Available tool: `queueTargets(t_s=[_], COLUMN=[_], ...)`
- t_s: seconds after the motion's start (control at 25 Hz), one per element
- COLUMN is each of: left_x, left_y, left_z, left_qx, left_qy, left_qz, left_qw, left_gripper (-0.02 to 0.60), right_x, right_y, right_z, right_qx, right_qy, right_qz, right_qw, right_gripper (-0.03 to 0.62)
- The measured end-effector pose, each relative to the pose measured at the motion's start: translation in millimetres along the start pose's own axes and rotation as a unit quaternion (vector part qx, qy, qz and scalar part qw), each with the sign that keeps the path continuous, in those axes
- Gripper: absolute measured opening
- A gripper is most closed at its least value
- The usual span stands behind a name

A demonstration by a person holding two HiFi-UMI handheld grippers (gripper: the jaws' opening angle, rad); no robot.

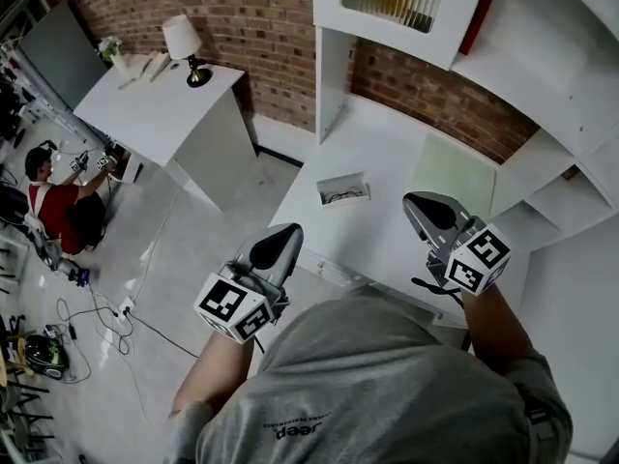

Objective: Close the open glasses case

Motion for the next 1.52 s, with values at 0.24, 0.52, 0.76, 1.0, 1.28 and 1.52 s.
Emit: queueTargets(t_s=[0.24,0.52,0.76,1.0,1.28,1.52], left_x=[21.0,9.9,-1.1,-6.7,-4.8,-1.1], left_y=[0.2,-7.8,-4.6,-3.7,-4.0,-6.3], left_z=[24.2,73.8,100.4,108.6,106.3,107.0], left_qx=[0.002,-0.009,-0.014,-0.004,0.000,0.003], left_qy=[0.018,0.070,0.100,0.102,0.090,0.079], left_qz=[-0.007,-0.029,-0.050,-0.044,-0.044,-0.040], left_qw=[0.9998,0.9971,0.9936,0.9939,0.9950,0.9960], left_gripper=[-0.003,-0.003,-0.003,-0.003,-0.003,-0.002], right_x=[-33.0,-96.7,-129.6,-139.9,-132.8,-131.3], right_y=[4.7,-7.3,-10.5,-17.0,-15.7,-19.5], right_z=[24.6,36.5,42.5,42.1,39.9,41.8], right_qx=[0.005,0.015,0.025,0.018,0.023,0.013], right_qy=[0.019,0.076,0.113,0.117,0.110,0.115], right_qz=[0.006,-0.009,-0.014,-0.005,-0.010,-0.009], right_qw=[1.000,0.997,0.993,0.993,0.994,0.993], right_gripper=[0.009,0.009,0.009,0.009,0.009,0.027])
Point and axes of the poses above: the fingertips, and each gripper's own axes: z forward along the fingers, x to its left, y out of its top, the point moved 9 cm from there along -z, backward along the fingers, and after that the axes turned 9 degrees about x, right-handed, at the moved point
